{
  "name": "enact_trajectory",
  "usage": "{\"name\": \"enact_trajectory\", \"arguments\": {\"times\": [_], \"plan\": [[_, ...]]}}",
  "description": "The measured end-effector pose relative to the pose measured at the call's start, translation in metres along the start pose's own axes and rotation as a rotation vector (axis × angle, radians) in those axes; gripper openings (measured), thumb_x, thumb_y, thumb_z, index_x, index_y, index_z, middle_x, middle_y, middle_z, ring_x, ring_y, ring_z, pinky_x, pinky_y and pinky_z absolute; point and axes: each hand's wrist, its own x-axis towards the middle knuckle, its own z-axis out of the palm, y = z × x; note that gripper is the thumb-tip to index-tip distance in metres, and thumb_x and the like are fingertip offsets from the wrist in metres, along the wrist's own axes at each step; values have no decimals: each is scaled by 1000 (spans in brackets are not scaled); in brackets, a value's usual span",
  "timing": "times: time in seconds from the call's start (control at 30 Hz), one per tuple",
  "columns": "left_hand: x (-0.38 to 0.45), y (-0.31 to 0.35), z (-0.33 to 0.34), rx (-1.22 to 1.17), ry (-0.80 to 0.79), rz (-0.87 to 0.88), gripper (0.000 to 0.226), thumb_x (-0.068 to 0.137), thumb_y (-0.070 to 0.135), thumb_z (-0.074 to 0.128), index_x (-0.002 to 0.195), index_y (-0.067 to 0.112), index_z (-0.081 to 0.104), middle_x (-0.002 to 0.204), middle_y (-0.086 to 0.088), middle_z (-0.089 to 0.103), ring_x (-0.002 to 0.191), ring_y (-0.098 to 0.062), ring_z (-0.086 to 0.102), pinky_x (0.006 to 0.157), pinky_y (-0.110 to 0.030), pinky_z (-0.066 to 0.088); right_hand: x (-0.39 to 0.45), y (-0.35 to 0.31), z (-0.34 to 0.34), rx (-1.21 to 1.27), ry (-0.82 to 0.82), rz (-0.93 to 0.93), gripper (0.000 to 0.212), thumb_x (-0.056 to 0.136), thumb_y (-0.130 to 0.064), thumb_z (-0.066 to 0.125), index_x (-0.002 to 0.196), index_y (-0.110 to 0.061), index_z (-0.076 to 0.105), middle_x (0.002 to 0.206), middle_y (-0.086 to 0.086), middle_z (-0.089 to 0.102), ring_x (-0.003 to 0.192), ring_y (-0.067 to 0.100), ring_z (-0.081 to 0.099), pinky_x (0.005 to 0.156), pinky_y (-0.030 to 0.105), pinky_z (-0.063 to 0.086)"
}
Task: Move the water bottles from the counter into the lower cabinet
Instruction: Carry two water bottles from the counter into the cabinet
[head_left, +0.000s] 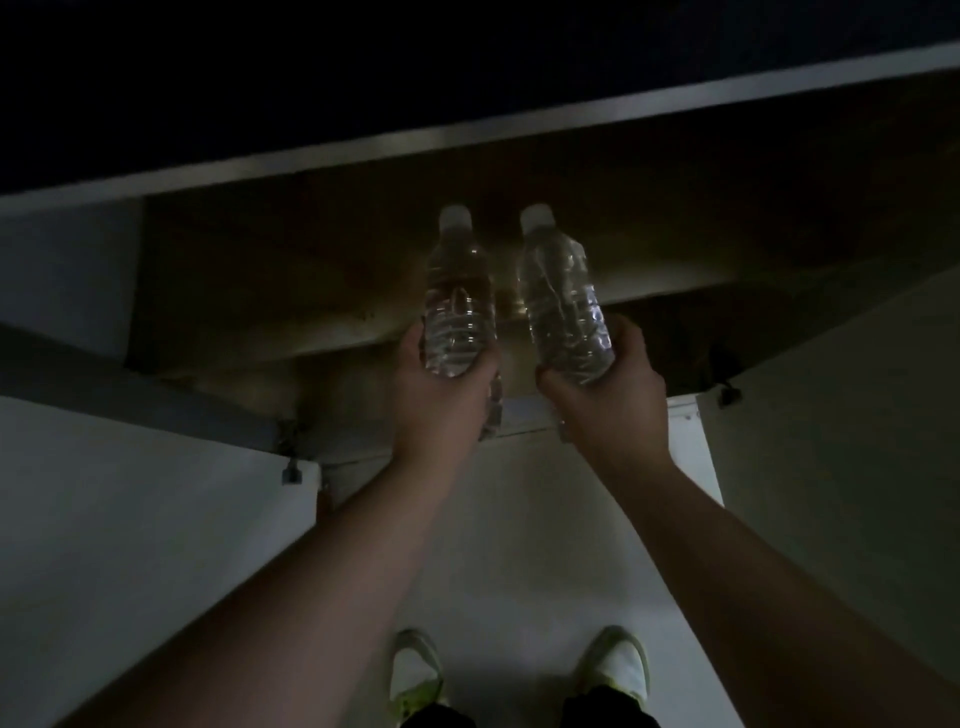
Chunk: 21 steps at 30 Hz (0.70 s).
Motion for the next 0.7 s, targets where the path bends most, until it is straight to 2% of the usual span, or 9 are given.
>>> {"name": "enact_trajectory", "arguments": {"times": [0.13, 0.2, 0.3, 0.4, 0.47, 0.53, 0.57, 0.63, 0.7], "plan": [[16, -5, 12, 14, 72, 37, 44, 75, 34, 81, 111, 37, 57, 85, 20, 67, 65, 16, 61, 57, -19, 51, 17, -6, 17, 9, 20, -23, 71, 70, -33, 76, 133, -29, 42, 105, -12, 61, 93, 15, 65, 78, 44, 59], [23, -7, 15, 28, 110, 47, 46, 72, 38, 82, 113, 33, 61, 87, 17, 69, 67, 9, 65, 58, -23, 55, 25, -10, 23, 11, 23, -48, 70, 69, -37, 75, 131, -30, 43, 107, -8, 63, 92, 16, 66, 76, 44, 59], [33, -6, 19, 70, 160, 57, 54, 61, 55, 77, 109, 33, 64, 93, 13, 72, 82, -10, 69, 71, -37, 61, 39, -18, 29, -18, 38, -73, 63, 70, -44, 74, 125, -25, 48, 116, -1, 61, 102, 18, 62, 85, 42, 55], [42, 3, 22, 139, 153, 48, 60, 51, 69, 65, 103, 39, 65, 87, 14, 72, 80, -15, 71, 70, -40, 61, 58, -26, 33, -134, 53, -82, 74, 62, -68, 59, 123, -27, 52, 124, 3, 55, 111, 21, 55, 89, 43, 51], [45, 10, 22, 156, 106, 41, 48, 61, 64, 71, 101, 38, 65, 81, 14, 71, 70, -9, 70, 65, -37, 62, 67, -29, 34, -212, 28, -73, 81, 57, -75, 50, 126, -31, 49, 124, 3, 56, 114, 25, 54, 90, 48, 51], [43, 13, 19, 129, 33, 37, 36, 75, 51, 76, 105, 35, 63, 80, 14, 67, 56, 6, 64, 52, -23, 58, 66, -27, 31, -185, 19, -84, 82, 64, -74, 55, 132, -30, 45, 128, 3, 54, 117, 26, 54, 90, 48, 52], [41, 14, 16, 106, -13, 42, 36, 79, 45, 76, 109, 32, 61, 87, 13, 67, 57, 11, 63, 50, -18, 55, 61, -25, 27, -147, 22, -99, 81, 69, -71, 60, 136, -29, 42, 132, 4, 52, 121, 25, 52, 93, 47, 51], [37, 11, 5, 113, -114, 75, 52, 80, 40, 76, 127, 33, 54, 115, 6, 66, 88, 5, 65, 64, -21, 56, 49, -17, 18, -69, 16, -126, 78, 77, -60, 66, 141, -28, 36, 140, 2, 45, 127, 22, 47, 98, 47, 48], [31, 4, -8, 122, -243, 106, 77, 79, 34, 78, 143, 39, 37, 134, 10, 55, 113, -7, 57, 73, -17, 46, 35, -6, 8, 4, -16, -141, 79, 80, -56, 67, 145, -33, 29, 143, 0, 40, 127, 17, 46, 99, 45, 49]]}}
